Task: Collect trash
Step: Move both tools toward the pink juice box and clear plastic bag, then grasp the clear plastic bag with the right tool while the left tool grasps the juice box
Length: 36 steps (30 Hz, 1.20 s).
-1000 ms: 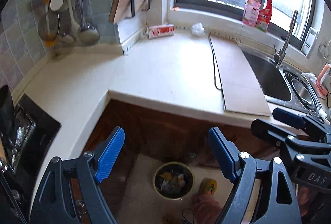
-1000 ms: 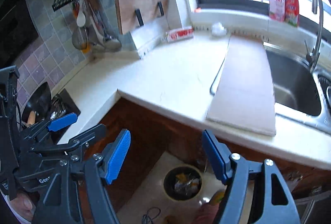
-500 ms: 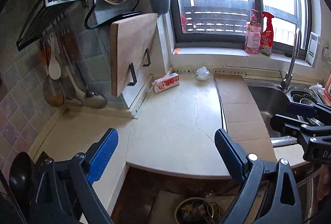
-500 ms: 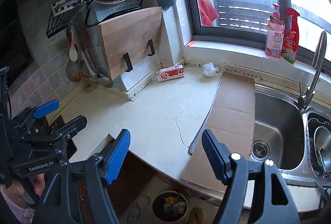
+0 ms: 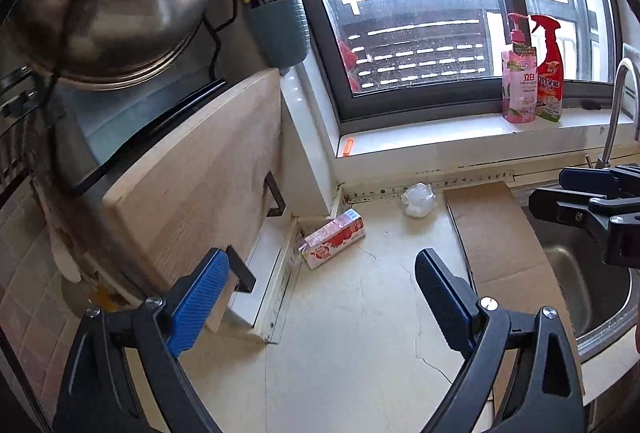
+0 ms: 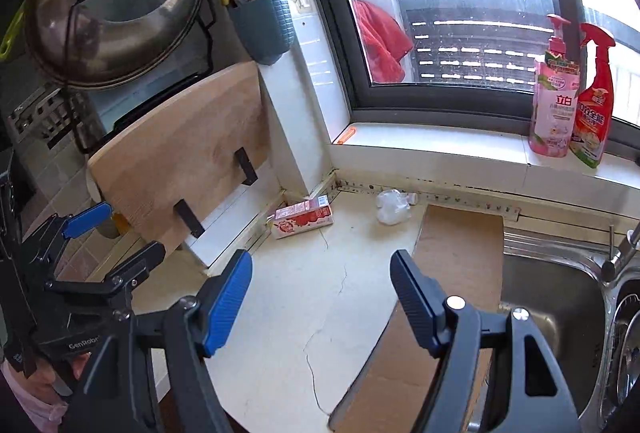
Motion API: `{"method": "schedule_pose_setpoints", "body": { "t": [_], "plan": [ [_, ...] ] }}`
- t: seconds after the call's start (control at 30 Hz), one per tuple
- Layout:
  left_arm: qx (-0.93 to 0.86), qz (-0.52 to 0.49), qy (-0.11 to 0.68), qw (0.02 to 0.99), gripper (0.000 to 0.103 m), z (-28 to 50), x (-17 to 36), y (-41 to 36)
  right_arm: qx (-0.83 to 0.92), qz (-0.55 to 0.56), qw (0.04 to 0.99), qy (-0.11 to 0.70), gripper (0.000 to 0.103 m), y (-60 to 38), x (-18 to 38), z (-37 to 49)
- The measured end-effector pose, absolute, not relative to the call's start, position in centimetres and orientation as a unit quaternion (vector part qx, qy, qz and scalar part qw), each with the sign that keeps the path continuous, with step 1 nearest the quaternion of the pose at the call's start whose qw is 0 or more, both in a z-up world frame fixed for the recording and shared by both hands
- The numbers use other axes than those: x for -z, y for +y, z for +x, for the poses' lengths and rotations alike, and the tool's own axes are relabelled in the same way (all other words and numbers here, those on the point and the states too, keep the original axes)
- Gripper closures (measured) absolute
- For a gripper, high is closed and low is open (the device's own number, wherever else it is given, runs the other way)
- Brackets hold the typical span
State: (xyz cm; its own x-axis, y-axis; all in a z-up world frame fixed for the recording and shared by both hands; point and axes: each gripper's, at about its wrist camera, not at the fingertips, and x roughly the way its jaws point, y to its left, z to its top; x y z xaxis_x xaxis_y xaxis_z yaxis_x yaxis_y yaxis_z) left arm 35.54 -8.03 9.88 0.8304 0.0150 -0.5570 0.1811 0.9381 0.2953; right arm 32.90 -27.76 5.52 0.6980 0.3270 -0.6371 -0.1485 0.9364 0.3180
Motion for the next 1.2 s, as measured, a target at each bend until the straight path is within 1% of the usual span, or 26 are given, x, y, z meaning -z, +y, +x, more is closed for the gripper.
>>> {"method": "schedule_pose_setpoints", "body": {
  "t": [0.13,0.3,0.57,0.67,0.8,1.17,1.2],
  "plan": [
    [0.042,0.179,0.315,0.931,0.010,41.9,-7.8,-9.5,-0.129,0.138,0.904,0.384,0.031,-28.9,-3.3,38.9],
    [0.026,0.179,0.365,0.913,0.010,49.8,-3.6,-10.0,-0.119,0.169,0.888,0.412,0.031,-30.5,0.8,46.1],
    [-0.003,0.163,0.427,0.890,0.010,59.3,3.4,-8.8,-0.099,0.189,0.858,0.467,0.031,-31.9,7.8,55.3],
    [-0.006,0.160,0.443,0.882,0.010,61.3,5.8,-8.2,-0.094,0.194,0.844,0.491,0.031,-32.1,10.5,57.7],
    [-0.007,0.184,0.451,0.873,0.010,62.9,8.3,-8.1,-0.097,0.196,0.831,0.512,0.031,-31.9,13.3,59.6],
    [0.005,0.246,0.479,0.843,0.010,66.5,13.4,-8.5,-0.105,0.188,0.820,0.531,0.031,-30.5,17.1,62.1],
    [-0.001,0.253,0.476,0.842,0.008,66.5,13.5,-8.7,-0.103,0.184,0.820,0.533,0.032,-30.4,17.3,62.1]
  ]
}}
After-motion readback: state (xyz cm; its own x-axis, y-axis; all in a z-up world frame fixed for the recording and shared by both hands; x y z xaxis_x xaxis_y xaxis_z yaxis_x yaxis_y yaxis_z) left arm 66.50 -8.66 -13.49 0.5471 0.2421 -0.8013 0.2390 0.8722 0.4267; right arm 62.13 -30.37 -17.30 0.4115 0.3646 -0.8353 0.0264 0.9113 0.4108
